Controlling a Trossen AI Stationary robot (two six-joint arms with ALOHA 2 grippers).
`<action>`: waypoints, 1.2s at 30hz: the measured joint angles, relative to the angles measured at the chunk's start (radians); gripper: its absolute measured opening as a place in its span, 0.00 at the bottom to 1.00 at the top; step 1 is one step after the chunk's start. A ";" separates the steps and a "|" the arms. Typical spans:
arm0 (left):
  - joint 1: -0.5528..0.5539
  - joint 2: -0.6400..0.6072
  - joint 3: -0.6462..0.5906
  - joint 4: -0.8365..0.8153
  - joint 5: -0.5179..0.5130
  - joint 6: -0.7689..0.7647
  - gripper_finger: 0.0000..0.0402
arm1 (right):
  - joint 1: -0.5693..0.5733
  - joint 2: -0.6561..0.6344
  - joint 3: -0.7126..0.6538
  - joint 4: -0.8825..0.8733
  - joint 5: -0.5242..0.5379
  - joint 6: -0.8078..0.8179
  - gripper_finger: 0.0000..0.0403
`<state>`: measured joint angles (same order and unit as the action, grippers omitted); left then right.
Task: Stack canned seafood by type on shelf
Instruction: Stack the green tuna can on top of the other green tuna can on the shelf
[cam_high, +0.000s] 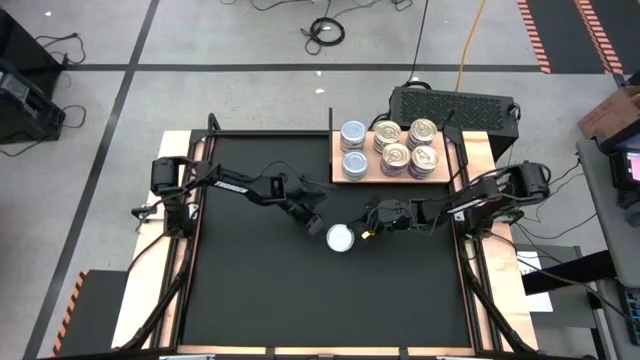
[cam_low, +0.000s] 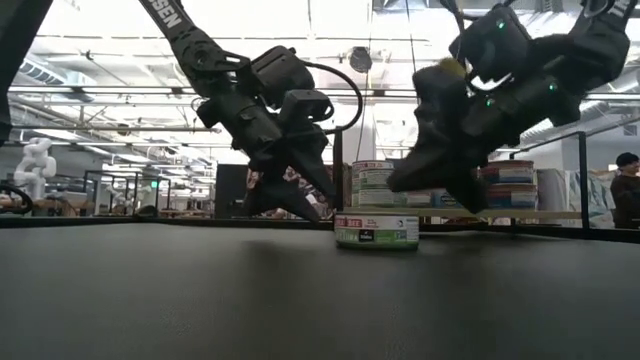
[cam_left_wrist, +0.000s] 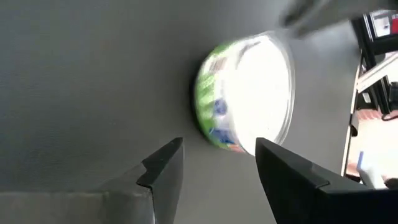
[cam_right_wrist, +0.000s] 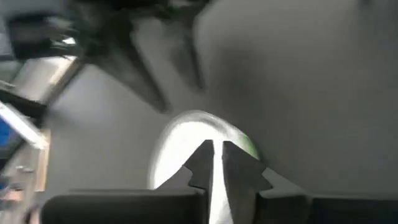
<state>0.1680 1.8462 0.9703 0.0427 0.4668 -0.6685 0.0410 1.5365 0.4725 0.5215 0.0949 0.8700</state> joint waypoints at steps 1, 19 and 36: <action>0.000 0.000 0.000 -0.001 -0.003 -0.005 0.49 | 0.000 -0.018 0.001 -0.005 -0.009 0.001 0.09; -0.008 0.005 0.000 0.006 -0.002 -0.014 0.49 | 0.149 -0.031 0.001 -0.143 0.065 0.329 0.67; -0.020 0.087 0.021 0.106 0.000 -0.049 0.49 | 0.212 0.049 0.000 -0.074 0.192 0.454 0.50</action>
<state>0.1478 1.9327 0.9916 0.1484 0.4669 -0.7176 0.2531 1.5860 0.4729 0.4470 0.2871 1.3235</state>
